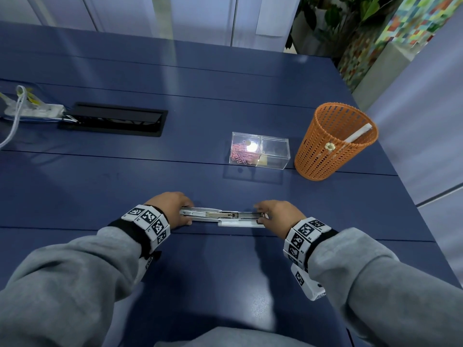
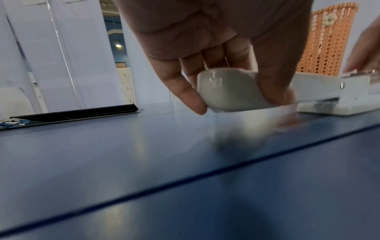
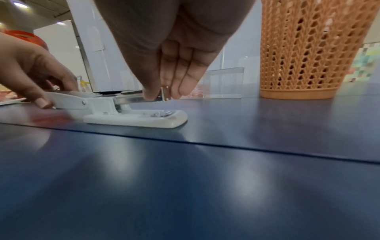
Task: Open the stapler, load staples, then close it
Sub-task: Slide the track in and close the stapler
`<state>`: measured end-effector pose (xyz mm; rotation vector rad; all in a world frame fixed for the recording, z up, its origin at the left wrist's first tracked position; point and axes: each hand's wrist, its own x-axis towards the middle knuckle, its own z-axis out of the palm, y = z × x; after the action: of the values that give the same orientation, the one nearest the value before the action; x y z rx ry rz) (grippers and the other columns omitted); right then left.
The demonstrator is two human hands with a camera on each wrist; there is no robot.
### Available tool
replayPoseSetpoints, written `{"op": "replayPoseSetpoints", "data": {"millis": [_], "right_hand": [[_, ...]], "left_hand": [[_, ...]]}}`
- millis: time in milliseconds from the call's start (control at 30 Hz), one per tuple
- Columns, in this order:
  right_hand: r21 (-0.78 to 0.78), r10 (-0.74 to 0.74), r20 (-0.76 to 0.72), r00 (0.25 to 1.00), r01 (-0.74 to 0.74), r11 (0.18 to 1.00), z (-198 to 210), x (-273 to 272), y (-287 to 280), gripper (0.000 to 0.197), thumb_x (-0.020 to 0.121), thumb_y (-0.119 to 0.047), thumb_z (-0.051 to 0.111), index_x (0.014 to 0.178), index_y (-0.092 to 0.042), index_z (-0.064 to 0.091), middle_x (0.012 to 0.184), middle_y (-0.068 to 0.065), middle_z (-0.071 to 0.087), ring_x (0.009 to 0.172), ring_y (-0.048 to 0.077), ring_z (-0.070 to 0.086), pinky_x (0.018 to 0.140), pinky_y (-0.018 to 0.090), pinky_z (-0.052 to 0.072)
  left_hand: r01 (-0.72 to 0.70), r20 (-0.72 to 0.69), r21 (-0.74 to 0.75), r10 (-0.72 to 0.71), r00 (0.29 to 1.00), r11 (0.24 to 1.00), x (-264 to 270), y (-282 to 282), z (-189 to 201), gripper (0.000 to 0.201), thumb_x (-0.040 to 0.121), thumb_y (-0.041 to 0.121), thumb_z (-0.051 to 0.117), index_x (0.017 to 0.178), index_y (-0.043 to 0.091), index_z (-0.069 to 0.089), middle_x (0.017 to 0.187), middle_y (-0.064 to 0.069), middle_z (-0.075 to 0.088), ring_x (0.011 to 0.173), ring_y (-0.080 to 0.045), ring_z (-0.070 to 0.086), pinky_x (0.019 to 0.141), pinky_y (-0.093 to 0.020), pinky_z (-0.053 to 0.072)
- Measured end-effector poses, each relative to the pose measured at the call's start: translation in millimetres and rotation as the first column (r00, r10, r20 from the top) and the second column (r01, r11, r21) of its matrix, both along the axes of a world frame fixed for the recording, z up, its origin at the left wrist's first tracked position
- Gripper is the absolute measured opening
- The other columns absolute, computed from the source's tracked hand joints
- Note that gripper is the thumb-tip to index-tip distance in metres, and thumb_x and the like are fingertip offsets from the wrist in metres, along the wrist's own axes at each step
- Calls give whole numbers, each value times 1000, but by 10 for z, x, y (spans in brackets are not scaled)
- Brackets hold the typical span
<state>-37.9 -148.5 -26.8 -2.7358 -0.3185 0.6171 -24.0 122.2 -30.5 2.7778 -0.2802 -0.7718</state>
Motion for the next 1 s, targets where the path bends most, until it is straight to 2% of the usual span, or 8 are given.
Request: {"op": "replayPoseSetpoints", "data": {"millis": [167, 267, 433, 633, 733, 833, 933, 1000], "right_hand": [[-10, -80, -49, 996, 80, 997, -45, 22, -47, 33, 88, -26, 59, 120, -16, 60, 122, 7, 62, 113, 23, 56, 96, 31, 44], [39, -160, -62, 985, 163, 986, -95, 40, -55, 31, 84, -25, 64, 114, -15, 64, 105, 5, 62, 101, 21, 59, 97, 32, 48], [62, -210, -53, 976, 213, 975, -139, 39, -118, 29, 83, -23, 66, 110, -13, 65, 92, -3, 52, 85, 12, 51, 94, 31, 48], [76, -261, -112, 959, 270, 960, -181, 52, -188, 29, 83, -22, 66, 110, -12, 66, 88, -2, 56, 83, 12, 53, 78, 21, 41], [94, -286, -128, 950, 299, 950, -212, 60, -200, 31, 81, -23, 68, 109, -12, 67, 87, -2, 57, 82, 13, 54, 76, 20, 39], [112, -318, -118, 941, 331, 937, -205, 52, -213, 30, 79, -22, 70, 105, -7, 66, 88, 2, 57, 84, 15, 53, 77, 22, 39], [127, -338, -114, 934, 351, 928, -200, 38, -220, 29, 78, -23, 72, 101, -7, 66, 100, 9, 63, 92, 23, 58, 82, 30, 45], [172, -352, -132, 927, 371, 913, -209, 26, -221, 26, 77, -19, 72, 101, -8, 67, 97, 8, 63, 92, 23, 60, 82, 31, 46]], "left_hand": [[-59, 77, -136, 70, 995, 989, -7, -32, 191, 34, 78, 27, 72, 111, 25, 64, 104, 4, 63, 100, -17, 59, 91, -29, 46], [-115, 144, -273, 159, 977, 955, 7, -155, 313, 35, 74, 24, 76, 106, 23, 65, 91, 8, 60, 88, -13, 57, 83, -23, 44], [-62, 196, -372, 144, 970, 926, 61, -474, 380, 28, 69, 20, 77, 93, 21, 64, 84, 6, 64, 80, -16, 59, 74, -26, 46], [74, 174, -336, -16, 985, 939, 153, -856, 392, 31, 74, 24, 76, 102, 19, 65, 89, 6, 58, 84, -12, 54, 81, -28, 45], [155, 142, -282, -119, 983, 947, 190, -1025, 363, 37, 76, 28, 74, 111, 19, 63, 100, 2, 63, 89, -13, 55, 81, -26, 43], [205, 99, -246, -186, 978, 947, 226, -1154, 272, 41, 77, 31, 73, 115, 21, 62, 114, 0, 64, 102, -19, 59, 87, -29, 45], [250, 79, -209, -238, 968, 946, 242, -1257, 192, 42, 78, 29, 71, 117, 20, 61, 119, -2, 62, 108, -22, 57, 94, -32, 45], [272, 65, -195, -264, 962, 942, 245, -1301, 152, 42, 79, 29, 70, 119, 19, 60, 120, -4, 60, 110, -23, 56, 96, -33, 44]]}}
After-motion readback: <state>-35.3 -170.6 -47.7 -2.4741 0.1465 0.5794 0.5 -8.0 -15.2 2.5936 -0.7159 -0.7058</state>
